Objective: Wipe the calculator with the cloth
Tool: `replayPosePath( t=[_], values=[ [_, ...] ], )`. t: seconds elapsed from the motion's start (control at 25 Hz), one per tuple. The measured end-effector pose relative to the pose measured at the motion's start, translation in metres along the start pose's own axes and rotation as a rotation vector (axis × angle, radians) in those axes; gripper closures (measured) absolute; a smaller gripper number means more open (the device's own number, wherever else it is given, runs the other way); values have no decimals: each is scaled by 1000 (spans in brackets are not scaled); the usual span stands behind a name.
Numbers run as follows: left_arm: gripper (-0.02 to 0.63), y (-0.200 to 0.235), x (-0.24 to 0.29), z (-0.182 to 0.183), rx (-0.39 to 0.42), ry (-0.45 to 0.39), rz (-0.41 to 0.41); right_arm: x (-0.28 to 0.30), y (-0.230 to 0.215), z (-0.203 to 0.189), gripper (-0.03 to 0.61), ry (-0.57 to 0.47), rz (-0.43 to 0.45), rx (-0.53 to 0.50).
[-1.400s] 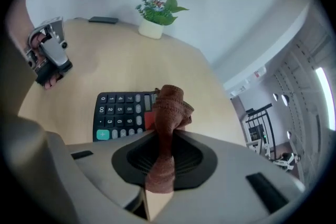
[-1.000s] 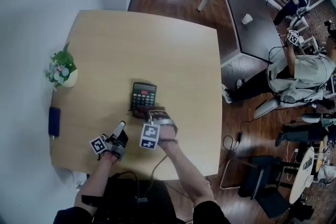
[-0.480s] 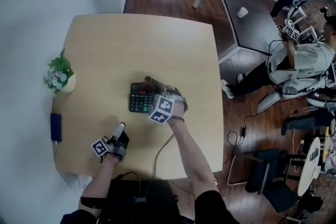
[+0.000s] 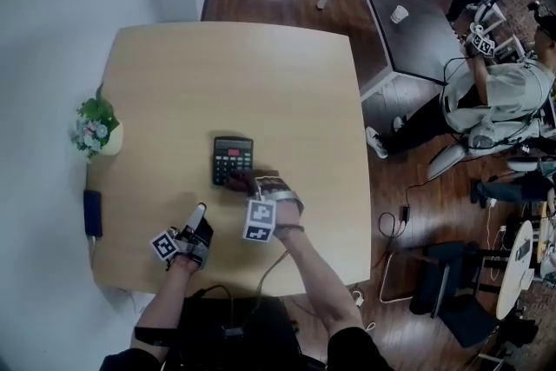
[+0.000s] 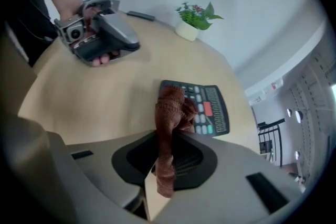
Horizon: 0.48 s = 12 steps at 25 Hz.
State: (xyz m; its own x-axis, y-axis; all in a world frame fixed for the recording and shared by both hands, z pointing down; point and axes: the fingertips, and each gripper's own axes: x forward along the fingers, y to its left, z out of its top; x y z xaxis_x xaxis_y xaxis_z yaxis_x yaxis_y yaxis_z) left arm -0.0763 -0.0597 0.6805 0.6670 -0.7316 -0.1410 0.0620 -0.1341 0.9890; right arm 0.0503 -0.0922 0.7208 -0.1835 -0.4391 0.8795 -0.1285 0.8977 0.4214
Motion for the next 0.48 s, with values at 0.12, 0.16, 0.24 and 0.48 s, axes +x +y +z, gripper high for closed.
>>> replayPosePath(
  t=[0.12,0.16,0.24,0.48],
  values=[
    [598,1,0,-1,-5,5,3,-8,37,-1,514,-14,111,-7],
    [600,1,1,-1,-6,8,2,-11,37,-1,514,-25,121,13],
    [603,2,1,-1,-4,10,0,-15,11,-6,512,-39,72,72],
    [604,2,2,0,-7,6,11,-4,-115,-13,512,-67,-180,248]
  ],
)
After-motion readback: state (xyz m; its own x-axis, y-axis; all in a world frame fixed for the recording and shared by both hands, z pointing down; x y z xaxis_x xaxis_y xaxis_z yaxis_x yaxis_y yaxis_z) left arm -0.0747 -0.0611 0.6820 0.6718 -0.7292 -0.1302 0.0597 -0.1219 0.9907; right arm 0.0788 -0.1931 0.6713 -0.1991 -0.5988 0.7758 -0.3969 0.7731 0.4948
